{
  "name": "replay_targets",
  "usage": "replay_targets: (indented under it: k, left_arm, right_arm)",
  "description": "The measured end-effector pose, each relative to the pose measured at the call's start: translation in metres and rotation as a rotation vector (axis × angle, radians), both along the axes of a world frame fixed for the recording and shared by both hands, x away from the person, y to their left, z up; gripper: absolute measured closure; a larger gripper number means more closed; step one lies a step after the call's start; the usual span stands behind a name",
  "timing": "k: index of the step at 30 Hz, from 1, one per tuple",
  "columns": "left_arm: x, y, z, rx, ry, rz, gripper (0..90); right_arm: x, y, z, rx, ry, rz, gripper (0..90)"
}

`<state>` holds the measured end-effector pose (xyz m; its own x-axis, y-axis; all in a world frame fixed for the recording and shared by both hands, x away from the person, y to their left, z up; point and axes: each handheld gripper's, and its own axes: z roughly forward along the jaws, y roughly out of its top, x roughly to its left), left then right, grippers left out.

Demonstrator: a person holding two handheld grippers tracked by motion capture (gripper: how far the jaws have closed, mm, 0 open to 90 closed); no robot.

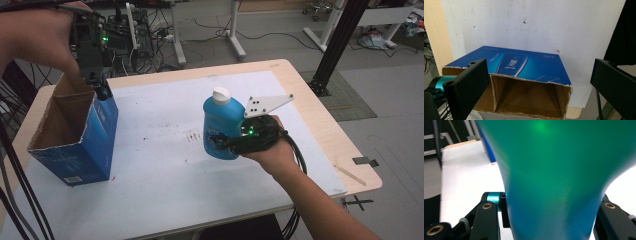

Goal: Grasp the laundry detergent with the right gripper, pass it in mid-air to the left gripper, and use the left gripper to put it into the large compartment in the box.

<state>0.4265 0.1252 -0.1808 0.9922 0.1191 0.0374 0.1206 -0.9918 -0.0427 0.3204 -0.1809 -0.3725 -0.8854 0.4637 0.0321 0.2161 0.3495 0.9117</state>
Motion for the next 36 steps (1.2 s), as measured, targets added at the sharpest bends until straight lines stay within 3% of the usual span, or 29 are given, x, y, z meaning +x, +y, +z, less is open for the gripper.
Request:
replay_targets:
  k: [10, 18, 26, 36]
  left_arm:
    - [-0.013, -0.006, -0.001, -0.003, 0.011, -0.041, 1.7]
    - [-0.027, -0.015, -0.005, -0.02, 0.027, -0.087, 1.7]
    - [-0.041, -0.034, -0.023, -0.038, 0.051, -0.136, 1.7]
    - [-0.052, -0.054, -0.031, -0.068, 0.064, -0.184, 1.7]
  right_arm:
    - [0.005, 0.023, 0.017, -0.023, 0.015, 0.132, 45.8]
    - [0.013, 0.047, 0.015, -0.041, 0.036, 0.218, 45.7]
    - [0.019, 0.071, 0.009, -0.032, 0.051, 0.265, 45.7]
    - [0.023, 0.093, 0.005, -0.01, 0.071, 0.314, 45.8]
